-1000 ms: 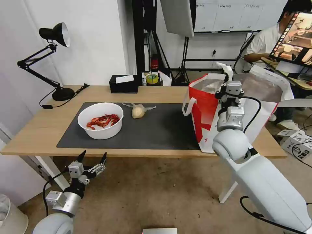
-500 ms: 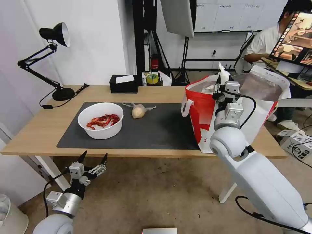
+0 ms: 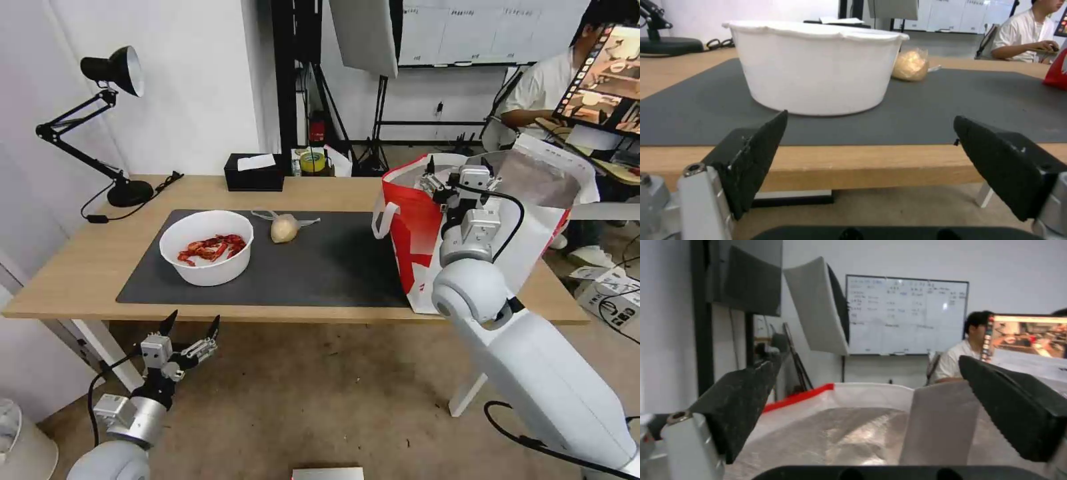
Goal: Pick up the trash from the table and place it into the takeout bag.
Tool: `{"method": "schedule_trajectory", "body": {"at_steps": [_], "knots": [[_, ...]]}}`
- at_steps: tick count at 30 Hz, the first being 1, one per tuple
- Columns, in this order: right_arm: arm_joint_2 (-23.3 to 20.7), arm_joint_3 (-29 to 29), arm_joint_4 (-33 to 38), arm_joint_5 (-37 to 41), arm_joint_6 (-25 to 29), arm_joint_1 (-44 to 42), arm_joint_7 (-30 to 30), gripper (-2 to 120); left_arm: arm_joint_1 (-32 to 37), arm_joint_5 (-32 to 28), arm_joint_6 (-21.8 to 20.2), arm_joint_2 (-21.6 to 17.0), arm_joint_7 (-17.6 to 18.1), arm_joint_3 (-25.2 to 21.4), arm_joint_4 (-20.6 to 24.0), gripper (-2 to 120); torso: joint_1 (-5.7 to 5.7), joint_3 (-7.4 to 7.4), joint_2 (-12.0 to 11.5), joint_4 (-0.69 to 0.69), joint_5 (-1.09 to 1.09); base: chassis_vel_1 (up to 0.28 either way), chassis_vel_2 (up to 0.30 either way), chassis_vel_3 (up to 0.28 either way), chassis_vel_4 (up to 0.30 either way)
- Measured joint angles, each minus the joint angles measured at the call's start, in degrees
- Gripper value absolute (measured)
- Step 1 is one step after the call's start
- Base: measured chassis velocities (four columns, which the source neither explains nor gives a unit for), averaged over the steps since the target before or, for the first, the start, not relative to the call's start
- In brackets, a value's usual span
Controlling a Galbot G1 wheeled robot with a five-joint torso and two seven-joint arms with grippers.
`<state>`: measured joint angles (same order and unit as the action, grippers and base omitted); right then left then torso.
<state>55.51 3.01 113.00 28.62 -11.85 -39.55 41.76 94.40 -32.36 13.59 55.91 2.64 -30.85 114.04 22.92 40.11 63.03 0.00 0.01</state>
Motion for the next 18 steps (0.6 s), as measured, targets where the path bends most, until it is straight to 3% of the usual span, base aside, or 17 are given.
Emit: {"method": "schedule_trajectory", "body": {"at_steps": [8, 18], "knots": [[-2.59, 0.68, 5.26, 5.42, 8.12, -3.25, -13.79, 100, 0.06, -0.21, 0.02, 0.01, -0.03, -0.37, 0.11, 100, 0.0, 0.0, 0.0, 0.0, -0.01, 0.0, 0.0, 0.0, 0.0], [-6.12, 3.2, 11.83, 9.39, 8.87, -14.14, -29.0, 100, -0.46, -0.23, 0.17, 0.39, -0.1, -0.37, -0.24, 100, 0.0, 0.0, 0.0, 0.0, -0.01, 0.0, 0.0, 0.0, 0.0]]}}
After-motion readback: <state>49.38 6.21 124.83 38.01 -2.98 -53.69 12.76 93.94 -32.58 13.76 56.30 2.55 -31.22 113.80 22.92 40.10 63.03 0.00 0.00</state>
